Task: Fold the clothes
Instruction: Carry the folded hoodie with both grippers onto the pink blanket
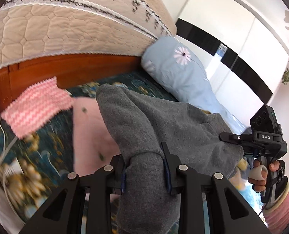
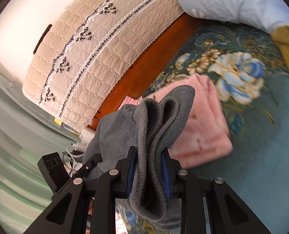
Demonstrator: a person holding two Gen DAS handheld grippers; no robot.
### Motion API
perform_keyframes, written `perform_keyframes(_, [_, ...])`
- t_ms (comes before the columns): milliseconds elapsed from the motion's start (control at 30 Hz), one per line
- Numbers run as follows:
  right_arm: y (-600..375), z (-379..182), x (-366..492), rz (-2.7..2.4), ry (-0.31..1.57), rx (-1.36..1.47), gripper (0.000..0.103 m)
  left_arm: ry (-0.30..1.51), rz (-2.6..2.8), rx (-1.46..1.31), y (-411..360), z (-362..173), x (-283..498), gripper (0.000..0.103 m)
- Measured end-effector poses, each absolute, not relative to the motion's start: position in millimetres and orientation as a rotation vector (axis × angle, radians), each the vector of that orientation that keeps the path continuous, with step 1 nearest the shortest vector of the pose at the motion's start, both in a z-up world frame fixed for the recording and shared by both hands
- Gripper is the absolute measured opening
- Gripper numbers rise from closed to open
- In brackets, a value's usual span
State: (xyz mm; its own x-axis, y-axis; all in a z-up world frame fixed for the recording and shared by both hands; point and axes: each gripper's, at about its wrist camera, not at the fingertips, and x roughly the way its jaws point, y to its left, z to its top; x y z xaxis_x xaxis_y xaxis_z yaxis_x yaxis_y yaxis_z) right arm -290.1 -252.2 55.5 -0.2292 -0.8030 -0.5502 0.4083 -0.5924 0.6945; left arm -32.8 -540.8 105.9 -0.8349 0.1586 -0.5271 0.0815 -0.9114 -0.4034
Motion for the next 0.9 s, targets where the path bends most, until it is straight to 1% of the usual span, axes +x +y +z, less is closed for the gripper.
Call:
perform_keyframes(100, [-275,58,-317,-1.923,-0.512,1.186,0.026,-0.642,2.943,-0.862,-555,109,-50,0.03])
perform_keyframes(267, [-300,52,-352,-1.938,-0.483,1.156,0.026,-0.696,2.98,-0.85,-572,97,-70,0.03])
perform_keyframes(333, [-305,42,-364,-1.937,-0.481,1.153,0.026,-0.721,2.979,-0.867,-576,86,-76,0.03])
perform_keyframes(467, [-307,3,-382,-1.957,-0.508,1.23,0.026,-0.758,2.961,-1.01,-581,50,-93,0.03])
perform_keyframes(600, [-302,-34,-390,-1.954,-0.562,1.3,0.026,-0.832,2.927,-1.05,-586,37,-95,0.033])
perform_keyframes(667, [-298,-42,-391,-1.944,-0.593,1.305,0.026,-0.85,2.92,-1.069,-586,35,-97,0.034])
perform_keyframes(767, [-297,-40,-389,-1.956,-0.582,1.308,0.027,-0.851,2.928,-1.09,-584,33,-96,0.036])
perform_keyframes(833, [-298,-37,-388,-1.968,-0.566,1.312,0.03,-0.87,2.926,-1.095,-583,33,-93,0.038])
perform_keyframes(900, [-296,-32,-385,-1.97,-0.545,1.32,0.03,-0.935,2.899,-1.102,-587,34,-88,0.044])
